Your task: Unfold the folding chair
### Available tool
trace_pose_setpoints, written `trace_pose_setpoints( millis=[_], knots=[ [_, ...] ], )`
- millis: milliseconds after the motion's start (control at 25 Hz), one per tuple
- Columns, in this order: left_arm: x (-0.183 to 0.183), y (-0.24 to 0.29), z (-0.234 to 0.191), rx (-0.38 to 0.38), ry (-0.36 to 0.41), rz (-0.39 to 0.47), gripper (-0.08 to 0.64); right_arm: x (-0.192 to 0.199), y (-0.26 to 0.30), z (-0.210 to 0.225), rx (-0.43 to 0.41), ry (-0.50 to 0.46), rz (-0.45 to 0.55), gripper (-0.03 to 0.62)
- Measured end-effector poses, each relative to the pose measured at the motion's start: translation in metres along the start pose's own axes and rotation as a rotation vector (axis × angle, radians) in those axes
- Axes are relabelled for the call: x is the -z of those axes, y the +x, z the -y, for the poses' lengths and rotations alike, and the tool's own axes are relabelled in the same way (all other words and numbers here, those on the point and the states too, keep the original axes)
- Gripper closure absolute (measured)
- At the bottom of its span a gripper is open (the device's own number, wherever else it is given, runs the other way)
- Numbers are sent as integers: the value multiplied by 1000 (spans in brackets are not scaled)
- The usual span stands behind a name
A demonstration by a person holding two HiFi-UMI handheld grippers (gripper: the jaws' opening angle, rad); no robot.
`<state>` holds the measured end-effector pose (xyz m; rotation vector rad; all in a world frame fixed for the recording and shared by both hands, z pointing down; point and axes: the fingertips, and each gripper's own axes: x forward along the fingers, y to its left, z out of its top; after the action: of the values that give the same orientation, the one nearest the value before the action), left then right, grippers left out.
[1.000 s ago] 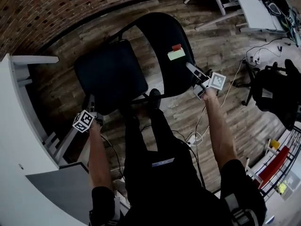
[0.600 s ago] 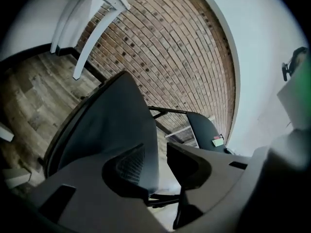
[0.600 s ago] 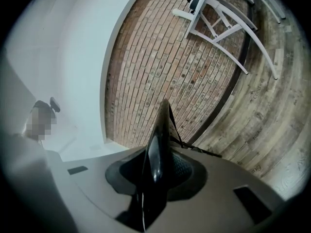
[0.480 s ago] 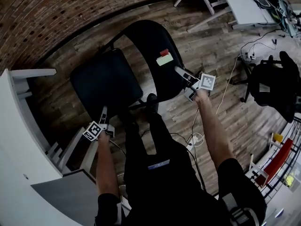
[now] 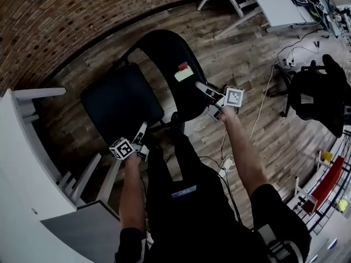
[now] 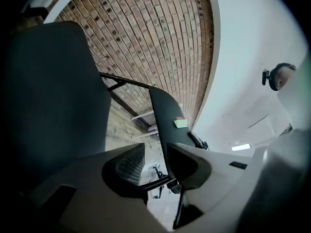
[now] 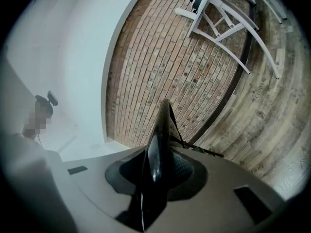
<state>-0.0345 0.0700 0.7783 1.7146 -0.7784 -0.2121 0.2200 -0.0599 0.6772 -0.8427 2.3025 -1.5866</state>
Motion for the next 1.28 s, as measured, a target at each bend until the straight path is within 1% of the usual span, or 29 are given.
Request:
trace_pose_setpoints(
  millis=[200, 360, 440, 560, 640, 800, 920, 1040, 1160, 1280],
  knots=[
    [22, 49, 47, 123, 31, -100, 403, 1, -3, 2, 17, 6, -5, 494],
    [42, 70, 60, 155, 31, -169, 403, 1, 0, -3, 14, -1, -1, 494],
    [47, 75, 67, 174, 30, -187, 403, 5, 6, -7, 5, -4, 2, 493],
    [56, 80, 75, 195, 33, -204, 403, 17, 12, -9, -1, -2, -1, 491],
    [58, 90, 89, 215, 23, -205, 403, 16, 14, -17, -12, -6, 2, 489],
    [44, 109, 119, 253, -3, -141, 403, 16, 15, -20, -2, -2, -3, 486],
    [43, 120, 130, 256, -3, -142, 403, 16, 14, -20, 6, -10, -3, 488],
    [46, 128, 132, 248, -25, -140, 403, 15, 14, -22, 11, -14, -2, 488],
    [48, 132, 129, 223, -45, -134, 402, 20, 18, -25, 9, -9, -3, 486],
    [51, 123, 118, 189, -50, -133, 402, 32, 24, -31, 24, -11, -5, 486]
  ],
)
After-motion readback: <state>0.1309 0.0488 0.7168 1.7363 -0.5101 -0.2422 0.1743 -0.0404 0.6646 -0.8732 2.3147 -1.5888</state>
